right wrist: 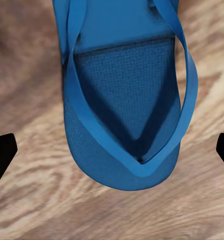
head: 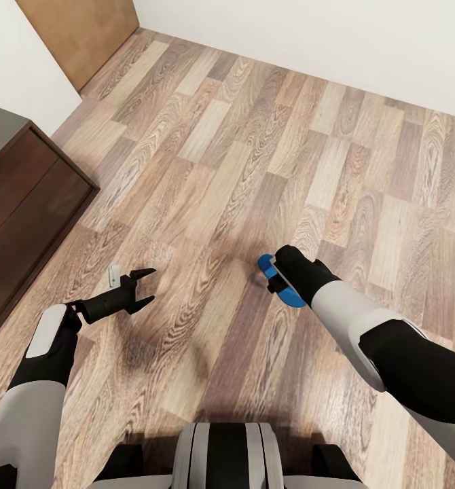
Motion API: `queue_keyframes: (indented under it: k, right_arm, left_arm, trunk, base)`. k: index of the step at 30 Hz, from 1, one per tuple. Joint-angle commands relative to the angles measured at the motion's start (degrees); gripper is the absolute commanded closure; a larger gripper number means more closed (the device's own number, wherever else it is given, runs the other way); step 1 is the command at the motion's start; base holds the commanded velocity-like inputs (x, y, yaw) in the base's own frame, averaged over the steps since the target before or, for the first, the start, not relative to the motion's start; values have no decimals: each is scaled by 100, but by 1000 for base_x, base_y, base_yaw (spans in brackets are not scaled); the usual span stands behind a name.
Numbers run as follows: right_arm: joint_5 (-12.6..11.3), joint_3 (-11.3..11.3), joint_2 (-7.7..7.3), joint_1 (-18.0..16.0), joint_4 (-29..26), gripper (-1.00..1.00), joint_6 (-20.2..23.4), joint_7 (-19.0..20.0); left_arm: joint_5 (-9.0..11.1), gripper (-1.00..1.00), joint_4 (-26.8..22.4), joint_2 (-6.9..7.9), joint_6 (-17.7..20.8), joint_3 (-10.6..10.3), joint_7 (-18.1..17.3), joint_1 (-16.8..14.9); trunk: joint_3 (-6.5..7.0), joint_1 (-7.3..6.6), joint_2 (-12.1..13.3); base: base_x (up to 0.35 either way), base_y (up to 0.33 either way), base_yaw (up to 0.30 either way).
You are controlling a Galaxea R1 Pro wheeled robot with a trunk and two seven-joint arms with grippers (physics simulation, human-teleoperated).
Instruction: In the bedroom, move the book from the bed onto either nightstand, and place the two sandals side by side next to the bed.
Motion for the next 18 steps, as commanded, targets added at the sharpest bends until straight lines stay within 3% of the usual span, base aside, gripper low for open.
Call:
queue_keyframes:
  k: [1,18]
  right_arm:
    - [62,23,-2,-3,-6,-100,22,57]
    - [60,23,-108,-3,-6,-100,22,55]
  left_arm:
    - [60,-100,-3,-1,22,9,60,-3]
    - [60,-100,-3,-1,23,9,60,-3]
  trunk:
    - [-3,-1,-1]
    - [-3,-1,-1]
  base:
    - [0,0,0]
    - [0,0,0]
